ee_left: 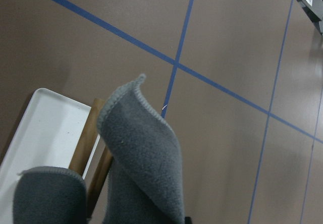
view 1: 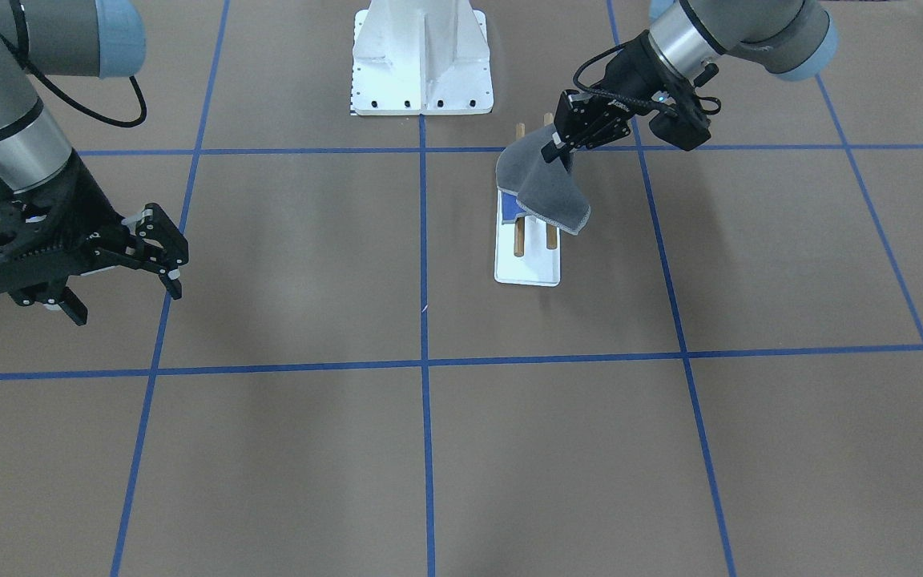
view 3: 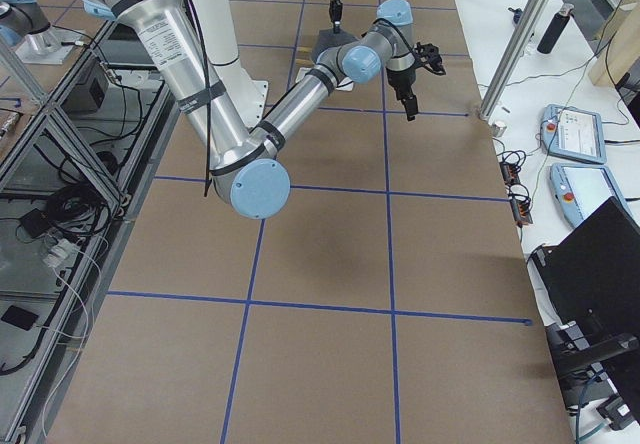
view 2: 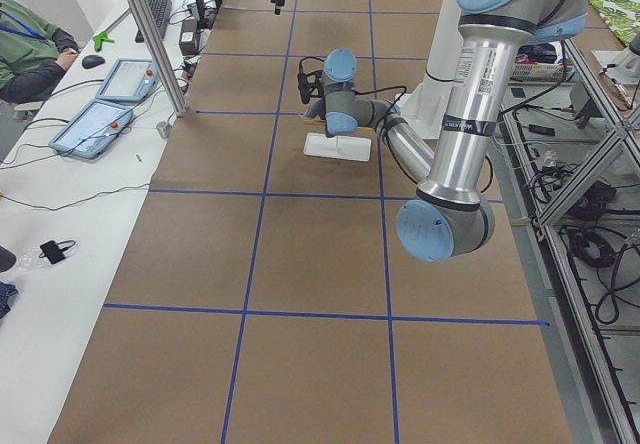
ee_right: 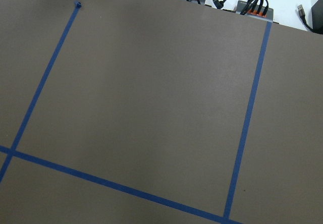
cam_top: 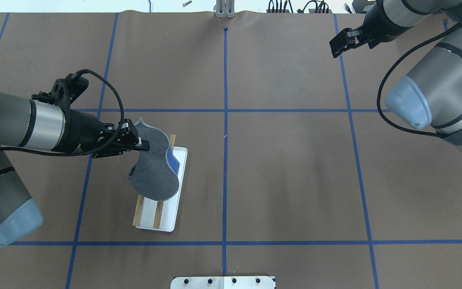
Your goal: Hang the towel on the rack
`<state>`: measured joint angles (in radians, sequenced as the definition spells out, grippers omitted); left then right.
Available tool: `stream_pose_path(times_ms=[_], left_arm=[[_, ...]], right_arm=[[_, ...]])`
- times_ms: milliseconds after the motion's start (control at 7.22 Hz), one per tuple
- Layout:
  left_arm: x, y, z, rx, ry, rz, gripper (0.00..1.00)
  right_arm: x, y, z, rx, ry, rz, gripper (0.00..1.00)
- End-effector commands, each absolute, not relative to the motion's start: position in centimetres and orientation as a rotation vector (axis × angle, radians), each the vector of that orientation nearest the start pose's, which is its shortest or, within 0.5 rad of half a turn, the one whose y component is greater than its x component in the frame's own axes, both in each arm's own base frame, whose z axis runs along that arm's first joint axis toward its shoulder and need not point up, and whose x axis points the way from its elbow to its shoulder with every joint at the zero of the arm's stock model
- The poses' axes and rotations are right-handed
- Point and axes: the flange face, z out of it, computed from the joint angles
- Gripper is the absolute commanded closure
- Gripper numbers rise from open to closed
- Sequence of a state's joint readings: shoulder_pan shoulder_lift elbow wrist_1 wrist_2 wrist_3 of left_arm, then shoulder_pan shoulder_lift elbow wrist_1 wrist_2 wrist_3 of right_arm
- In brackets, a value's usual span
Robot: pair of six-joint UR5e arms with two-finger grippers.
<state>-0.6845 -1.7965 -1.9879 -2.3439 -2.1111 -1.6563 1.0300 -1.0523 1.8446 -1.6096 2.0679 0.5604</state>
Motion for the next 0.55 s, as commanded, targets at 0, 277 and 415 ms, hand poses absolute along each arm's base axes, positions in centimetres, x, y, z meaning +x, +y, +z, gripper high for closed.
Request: stream_pose_path(times_ms=[0, 277, 415], left_arm=[[35.3, -39.2, 27.3, -0.009, 1.406, -0.241, 1.0], [36.3, -39.9, 28.8, 0.011, 1.376, -0.208, 0.66], [36.3, -40.0, 29.0, 0.034, 1.371, -0.183, 0.45]], right_arm=[[-22.3, -58.1, 26.6, 0.383, -0.764, -0.209, 0.0], [-21.2, -58.4, 27.4, 0.374, -0.763, -0.206, 0.0], [-20.5, -58.4, 28.0, 0.369, -0.769, -0.213, 0.0]])
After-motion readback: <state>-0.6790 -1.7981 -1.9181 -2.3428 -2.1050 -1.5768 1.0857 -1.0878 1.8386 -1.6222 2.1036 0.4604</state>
